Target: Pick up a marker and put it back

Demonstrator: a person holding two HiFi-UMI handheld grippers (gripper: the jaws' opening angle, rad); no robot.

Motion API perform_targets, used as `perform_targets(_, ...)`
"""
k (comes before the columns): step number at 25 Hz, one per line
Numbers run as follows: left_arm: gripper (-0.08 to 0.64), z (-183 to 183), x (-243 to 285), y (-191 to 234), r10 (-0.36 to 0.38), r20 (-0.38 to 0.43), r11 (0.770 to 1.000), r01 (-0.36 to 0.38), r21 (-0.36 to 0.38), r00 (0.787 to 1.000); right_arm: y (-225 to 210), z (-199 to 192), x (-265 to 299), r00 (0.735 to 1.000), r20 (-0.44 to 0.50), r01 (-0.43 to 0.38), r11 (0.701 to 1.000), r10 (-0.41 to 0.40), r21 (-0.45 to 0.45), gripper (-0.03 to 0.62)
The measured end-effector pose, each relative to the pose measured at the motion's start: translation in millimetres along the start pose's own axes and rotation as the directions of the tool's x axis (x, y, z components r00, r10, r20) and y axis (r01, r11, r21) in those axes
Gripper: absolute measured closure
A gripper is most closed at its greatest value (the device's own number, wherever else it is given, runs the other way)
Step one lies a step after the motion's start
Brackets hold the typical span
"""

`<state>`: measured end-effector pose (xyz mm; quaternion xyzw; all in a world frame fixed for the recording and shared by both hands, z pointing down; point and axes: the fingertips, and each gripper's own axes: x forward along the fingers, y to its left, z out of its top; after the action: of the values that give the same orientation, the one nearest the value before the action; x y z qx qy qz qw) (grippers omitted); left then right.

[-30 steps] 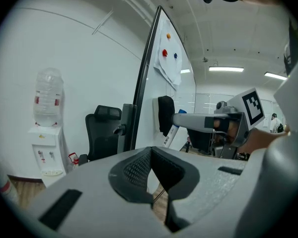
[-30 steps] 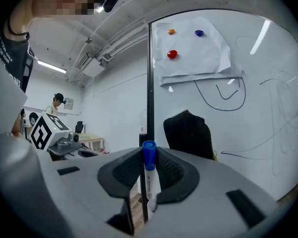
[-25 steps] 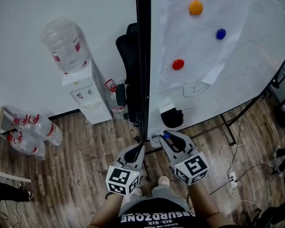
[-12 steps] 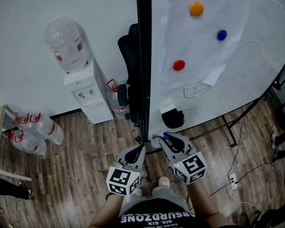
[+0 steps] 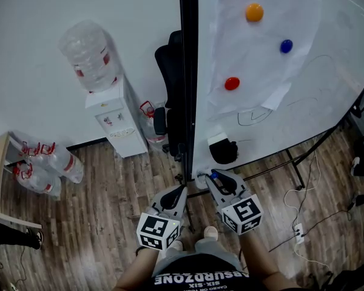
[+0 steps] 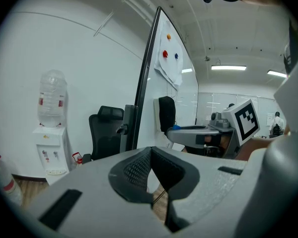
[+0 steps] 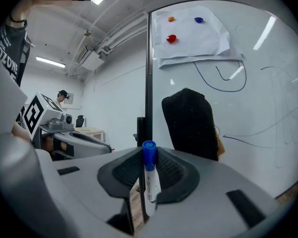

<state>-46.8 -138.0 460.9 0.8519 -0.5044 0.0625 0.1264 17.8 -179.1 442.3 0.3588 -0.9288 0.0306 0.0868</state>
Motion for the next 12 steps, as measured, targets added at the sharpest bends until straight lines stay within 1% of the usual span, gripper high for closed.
perform_targets(12,0.552,-2.3,-1.5,0.9,0.01,-0.005,1.0,-0.01,-0.002,1.0,-2.1,-6.4,2.5,1.0,-0.014,-0.001,1.0,0.001,0.0,0.522)
